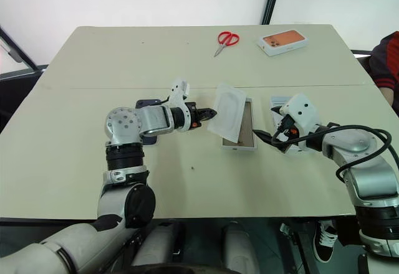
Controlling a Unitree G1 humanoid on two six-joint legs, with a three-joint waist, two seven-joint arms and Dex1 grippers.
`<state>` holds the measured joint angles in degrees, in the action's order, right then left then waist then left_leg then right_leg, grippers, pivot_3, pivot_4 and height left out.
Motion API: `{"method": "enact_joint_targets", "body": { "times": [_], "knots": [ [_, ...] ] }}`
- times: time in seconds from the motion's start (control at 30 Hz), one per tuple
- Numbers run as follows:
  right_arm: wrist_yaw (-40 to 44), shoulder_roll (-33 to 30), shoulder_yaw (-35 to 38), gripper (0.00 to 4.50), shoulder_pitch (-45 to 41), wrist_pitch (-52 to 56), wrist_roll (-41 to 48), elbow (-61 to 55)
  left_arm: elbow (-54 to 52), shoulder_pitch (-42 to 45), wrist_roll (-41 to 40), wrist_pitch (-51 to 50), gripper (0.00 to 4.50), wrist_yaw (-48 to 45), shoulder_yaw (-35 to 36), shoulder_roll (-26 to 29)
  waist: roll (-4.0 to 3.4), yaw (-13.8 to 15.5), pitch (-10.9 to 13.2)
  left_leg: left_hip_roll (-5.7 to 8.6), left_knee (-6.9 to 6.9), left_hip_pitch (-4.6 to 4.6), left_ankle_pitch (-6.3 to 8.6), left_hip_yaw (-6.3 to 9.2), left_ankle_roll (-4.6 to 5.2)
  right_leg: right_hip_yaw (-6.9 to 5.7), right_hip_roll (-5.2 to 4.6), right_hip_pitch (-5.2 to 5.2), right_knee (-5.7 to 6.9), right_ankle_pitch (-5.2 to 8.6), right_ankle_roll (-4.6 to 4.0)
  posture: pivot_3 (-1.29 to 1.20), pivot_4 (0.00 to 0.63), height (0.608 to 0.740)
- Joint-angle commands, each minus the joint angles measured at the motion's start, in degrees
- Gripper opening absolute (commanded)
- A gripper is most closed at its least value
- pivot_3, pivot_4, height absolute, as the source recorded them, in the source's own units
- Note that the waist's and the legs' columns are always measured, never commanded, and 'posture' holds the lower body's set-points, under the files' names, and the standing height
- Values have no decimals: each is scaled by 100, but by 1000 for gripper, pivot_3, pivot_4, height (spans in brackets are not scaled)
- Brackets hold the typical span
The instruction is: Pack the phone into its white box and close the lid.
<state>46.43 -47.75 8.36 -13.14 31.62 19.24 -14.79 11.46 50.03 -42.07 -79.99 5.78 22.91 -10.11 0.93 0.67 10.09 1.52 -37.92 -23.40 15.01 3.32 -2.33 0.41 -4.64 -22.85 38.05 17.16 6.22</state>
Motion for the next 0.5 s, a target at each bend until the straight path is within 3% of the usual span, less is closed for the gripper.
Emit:
{"method": "enact_joint_targets", "body": {
  "times": [0.03, 0.2, 0.33, 0.5],
  "knots": [
    [-32, 12, 110, 4500, 14, -78, 37, -203, 82, 74, -257, 181, 38, -33, -152, -1010, 0, 0, 0, 0, 0, 0, 0, 0, 0, 0, 0, -1, 0, 0, 0, 0, 150, 740],
    [-64, 31, 112, 4500, 48, -58, 49, -251, 356, 79, -332, 308, 38, -83, -371, -869, 0, -1, 0, 0, 0, 0, 0, 0, 0, 0, 0, 0, 1, 0, 0, 0, 150, 740],
    [-80, 38, 111, 4500, 66, -48, 65, -289, 310, 14, -461, 232, 1407, -150, -492, -771, 0, 0, 0, 0, 0, 0, 0, 0, 0, 0, 0, 0, 1, 0, 0, 0, 150, 740],
    [-113, 69, 51, 4500, 9, -39, 53, -307, -30, -169, -664, -27, 3963, -173, -538, -549, 0, -3, 0, 0, 0, 0, 0, 1, 0, 0, 1, 0, 1, 0, 0, 0, 150, 740]
  ]
}}
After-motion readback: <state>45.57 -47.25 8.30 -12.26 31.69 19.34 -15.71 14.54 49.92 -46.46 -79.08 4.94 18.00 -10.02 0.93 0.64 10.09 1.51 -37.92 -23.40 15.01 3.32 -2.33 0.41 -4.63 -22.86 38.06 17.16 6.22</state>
